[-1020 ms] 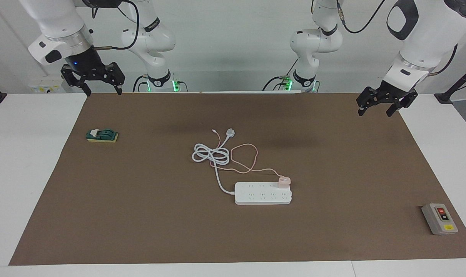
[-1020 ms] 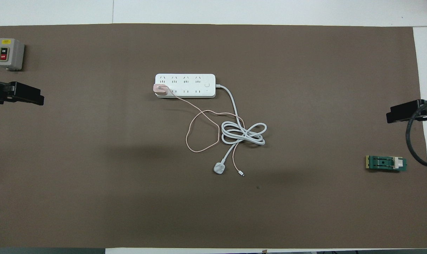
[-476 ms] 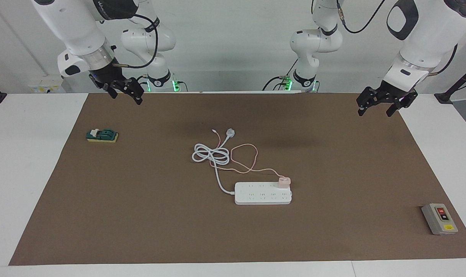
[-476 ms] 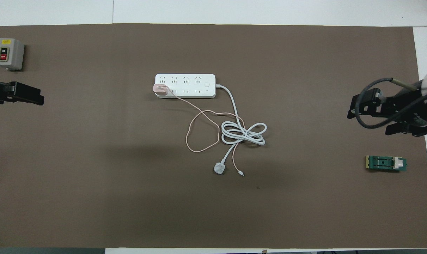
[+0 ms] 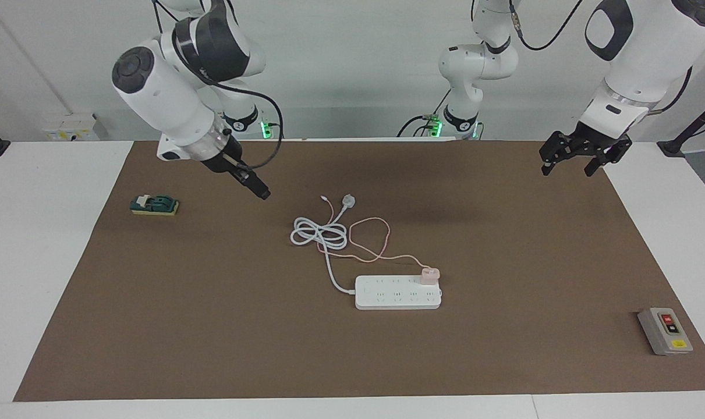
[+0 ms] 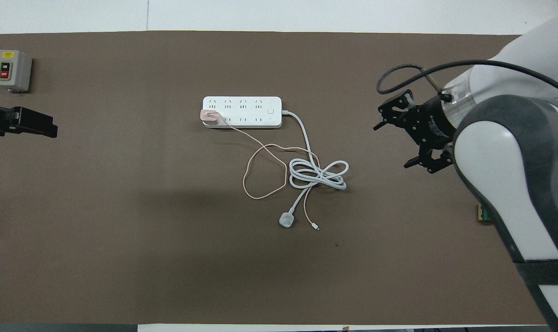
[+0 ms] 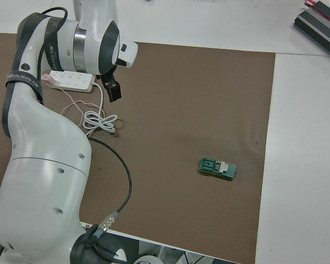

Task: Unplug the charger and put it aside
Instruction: 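Move the right gripper onto the power strip's far end and grip it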

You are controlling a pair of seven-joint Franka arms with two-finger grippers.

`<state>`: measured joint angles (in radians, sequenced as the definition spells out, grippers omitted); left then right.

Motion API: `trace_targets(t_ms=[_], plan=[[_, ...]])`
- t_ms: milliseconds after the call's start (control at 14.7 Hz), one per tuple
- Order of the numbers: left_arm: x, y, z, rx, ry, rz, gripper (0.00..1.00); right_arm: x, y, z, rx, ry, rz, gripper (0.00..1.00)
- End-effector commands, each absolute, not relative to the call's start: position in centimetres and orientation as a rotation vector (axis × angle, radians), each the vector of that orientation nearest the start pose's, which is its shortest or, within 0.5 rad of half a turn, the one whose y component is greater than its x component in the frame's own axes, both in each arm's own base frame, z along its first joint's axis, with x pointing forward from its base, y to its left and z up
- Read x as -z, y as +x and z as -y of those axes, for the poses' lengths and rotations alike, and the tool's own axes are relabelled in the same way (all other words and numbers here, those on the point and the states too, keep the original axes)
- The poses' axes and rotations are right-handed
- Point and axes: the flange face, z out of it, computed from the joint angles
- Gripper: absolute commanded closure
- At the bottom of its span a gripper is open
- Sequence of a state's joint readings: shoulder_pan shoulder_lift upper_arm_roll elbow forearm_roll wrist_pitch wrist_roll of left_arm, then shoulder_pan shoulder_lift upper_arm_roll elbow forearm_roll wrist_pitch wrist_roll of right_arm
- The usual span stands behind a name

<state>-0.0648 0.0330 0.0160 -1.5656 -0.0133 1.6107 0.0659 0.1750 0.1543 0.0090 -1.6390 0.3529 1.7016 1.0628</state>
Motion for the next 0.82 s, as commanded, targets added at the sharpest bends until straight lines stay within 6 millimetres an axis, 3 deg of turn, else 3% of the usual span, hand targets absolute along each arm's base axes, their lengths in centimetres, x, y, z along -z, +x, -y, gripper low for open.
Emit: trace_targets(t_ms=[0,340,476,612,748], plan=[[-61.3,55.9,2.6,0.034,-3.142,-0.185,0.00,-49.0,60.3,-16.7,-0.480,-2.390,-1.485,0.00],[-62.0,56.0,1.2,0.068,-3.142,-0.161,0.00,-43.1,63.8,-20.5,-0.653,-2.003,-1.769,0.00],[-62.0,56.1,0.9,0.073,-3.142,-0.149,0.00,-40.5,65.5,-22.7,-0.720,-1.873,-1.802,0.00],[-62.0,56.1,0.5,0.080,-3.150,-0.132,0.00,-38.1,66.3,-23.7,-0.789,-1.733,-1.824,0.00],[-62.0,56.2,0.9,0.109,-3.148,-0.141,0.00,-36.2,66.3,-25.6,-0.825,-1.711,-1.815,0.00]])
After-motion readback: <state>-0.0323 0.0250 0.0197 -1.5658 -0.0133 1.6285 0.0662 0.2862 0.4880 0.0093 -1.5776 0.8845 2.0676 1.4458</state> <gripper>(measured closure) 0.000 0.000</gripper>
